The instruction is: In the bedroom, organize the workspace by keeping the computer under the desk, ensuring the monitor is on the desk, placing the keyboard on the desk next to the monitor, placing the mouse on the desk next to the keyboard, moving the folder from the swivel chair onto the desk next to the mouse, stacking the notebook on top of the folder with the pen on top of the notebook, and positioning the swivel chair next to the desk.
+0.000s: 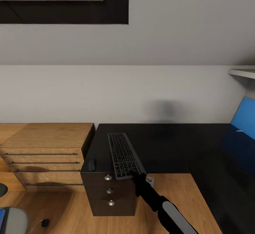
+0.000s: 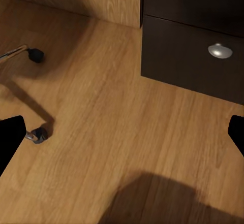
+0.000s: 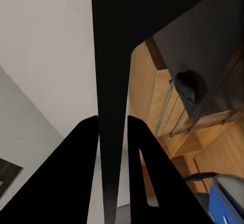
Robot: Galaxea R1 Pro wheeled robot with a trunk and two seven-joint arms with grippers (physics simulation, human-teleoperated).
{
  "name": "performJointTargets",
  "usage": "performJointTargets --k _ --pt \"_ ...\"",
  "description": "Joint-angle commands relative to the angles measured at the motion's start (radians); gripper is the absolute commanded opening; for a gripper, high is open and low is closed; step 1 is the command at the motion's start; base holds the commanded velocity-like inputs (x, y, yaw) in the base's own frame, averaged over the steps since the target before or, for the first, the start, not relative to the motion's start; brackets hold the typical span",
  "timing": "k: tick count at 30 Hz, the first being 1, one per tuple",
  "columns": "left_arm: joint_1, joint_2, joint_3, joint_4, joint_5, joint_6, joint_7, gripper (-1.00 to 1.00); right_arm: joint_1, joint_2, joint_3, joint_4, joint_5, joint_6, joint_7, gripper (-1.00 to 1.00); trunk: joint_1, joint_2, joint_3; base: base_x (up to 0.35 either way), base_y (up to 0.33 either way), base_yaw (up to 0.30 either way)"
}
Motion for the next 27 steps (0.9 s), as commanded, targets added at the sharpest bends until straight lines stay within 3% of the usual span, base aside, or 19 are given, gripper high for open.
performJointTargets --k 1,24,27 --pt "-0.001 0.001 -0.006 0.0 0.01 -0.006 0.007 1.0 -0.001 0.0 0.002 0.001 -0.011 0.001 0.005 -1.0 0.004 -0.008 -0.004 0.0 0.0 0.0" --pt "-0.001 0.001 -0.007 0.001 0.009 -0.005 0.007 1.0 -0.001 -0.001 0.003 0.002 -0.009 0.0 0.002 -1.0 0.092 -0.169 -0.076 0.0 0.0 0.0" --pt "-0.001 0.001 -0.008 0.002 0.009 -0.004 0.005 1.0 -0.001 -0.002 0.002 0.002 -0.009 0.0 0.001 -1.0 0.092 -0.169 -0.076 0.0 0.0 0.0"
